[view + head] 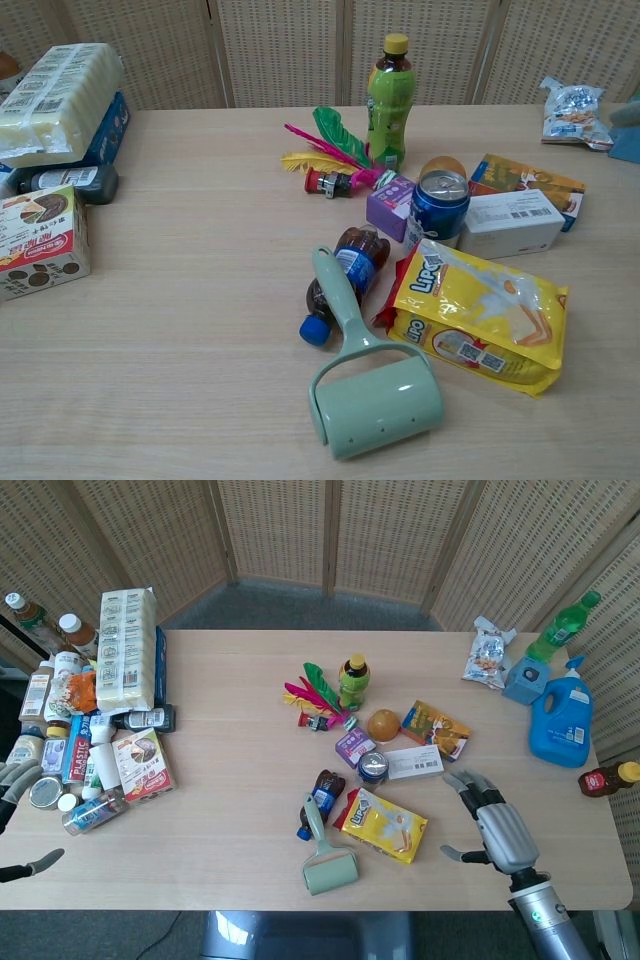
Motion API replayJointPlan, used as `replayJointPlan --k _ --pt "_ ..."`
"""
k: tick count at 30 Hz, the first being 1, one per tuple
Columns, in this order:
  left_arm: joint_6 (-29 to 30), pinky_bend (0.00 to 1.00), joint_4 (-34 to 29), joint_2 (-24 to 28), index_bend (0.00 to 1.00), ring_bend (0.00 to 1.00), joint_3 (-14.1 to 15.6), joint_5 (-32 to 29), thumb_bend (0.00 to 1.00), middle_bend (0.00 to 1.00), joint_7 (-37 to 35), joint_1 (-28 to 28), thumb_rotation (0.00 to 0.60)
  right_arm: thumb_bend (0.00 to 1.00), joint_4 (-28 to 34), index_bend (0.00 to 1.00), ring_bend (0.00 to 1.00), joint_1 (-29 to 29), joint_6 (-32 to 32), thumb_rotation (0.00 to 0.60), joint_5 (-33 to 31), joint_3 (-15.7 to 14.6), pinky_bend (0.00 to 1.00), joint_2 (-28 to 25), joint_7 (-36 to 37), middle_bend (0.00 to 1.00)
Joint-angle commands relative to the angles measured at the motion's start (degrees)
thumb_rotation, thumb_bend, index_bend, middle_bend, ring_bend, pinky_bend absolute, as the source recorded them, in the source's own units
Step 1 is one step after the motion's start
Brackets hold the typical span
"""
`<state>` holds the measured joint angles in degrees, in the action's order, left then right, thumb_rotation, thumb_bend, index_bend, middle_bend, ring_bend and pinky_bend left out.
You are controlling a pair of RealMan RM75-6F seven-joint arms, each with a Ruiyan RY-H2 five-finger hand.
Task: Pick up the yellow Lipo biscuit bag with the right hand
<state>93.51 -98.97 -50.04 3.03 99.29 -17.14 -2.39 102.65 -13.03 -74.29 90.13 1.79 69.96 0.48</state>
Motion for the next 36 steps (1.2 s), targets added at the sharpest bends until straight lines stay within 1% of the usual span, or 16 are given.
replayJointPlan --k 1,3,8,13,17,22,31,36 --pt "0.2 0.0 0.0 0.1 0.0 0.0 0.0 0.0 0.0 0.0 -0.2 0.1 0.6 0.0 4.2 0.0 0.0 -1.1 3.3 0.6 -4.1 -0.1 0.0 1.5 -6.8 0.0" --pt "0.5 0.0 0.0 0.2 0.0 0.0 0.0 0.0 0.0 0.0 -0.5 0.2 0.6 0.0 4.4 0.0 0.0 -1.5 4.3 0.6 -6.2 0.2 0.0 3.0 -9.3 0.0" --pt "0.7 0.0 0.2 0.4 0.0 0.0 0.0 -0.2 0.0 0.0 -0.9 0.4 0.6 0.0 3.7 0.0 0.0 -2.6 7.3 0.6 -11.0 0.2 0.0 6.3 -12.5 0.0" --pt "0.4 0.0 0.2 0.3 0.0 0.0 -0.1 -0.3 0.0 0.0 -0.8 0.3 0.6 0.0 2.4 0.0 0.0 -3.7 9.4 0.6 -12.1 -0.4 0.0 8.4 -14.8 0.0" --pt "-0.4 0.0 0.2 -0.1 0.0 0.0 -0.1 -0.4 0.0 0.0 0.0 0.0 0.6 0.0 1.7 0.0 0.0 -5.4 11.3 0.6 -13.7 0.3 0.0 10.2 -16.1 0.0" --pt "-1.0 0.0 0.2 -0.5 0.0 0.0 -0.2 -0.9 0.0 0.0 1.0 -0.2 0.6 0.0 0.2 0.0 0.0 -6.7 12.6 0.6 -15.5 1.1 0.0 12.0 -16.3 0.0" --pt "-2.6 0.0 0.1 -1.5 0.0 0.0 -0.6 -2.0 0.0 0.0 3.1 -0.7 0.6 0.0 -0.6 0.0 0.0 -7.5 13.7 0.6 -18.2 0.7 0.0 13.9 -16.2 0.0" --pt "-3.5 0.0 0.2 -2.0 0.0 0.0 -0.6 -2.5 0.0 0.0 3.9 -1.0 0.6 0.0 -2.3 0.0 0.0 -8.4 14.2 0.6 -19.8 1.6 0.0 15.2 -16.0 0.0"
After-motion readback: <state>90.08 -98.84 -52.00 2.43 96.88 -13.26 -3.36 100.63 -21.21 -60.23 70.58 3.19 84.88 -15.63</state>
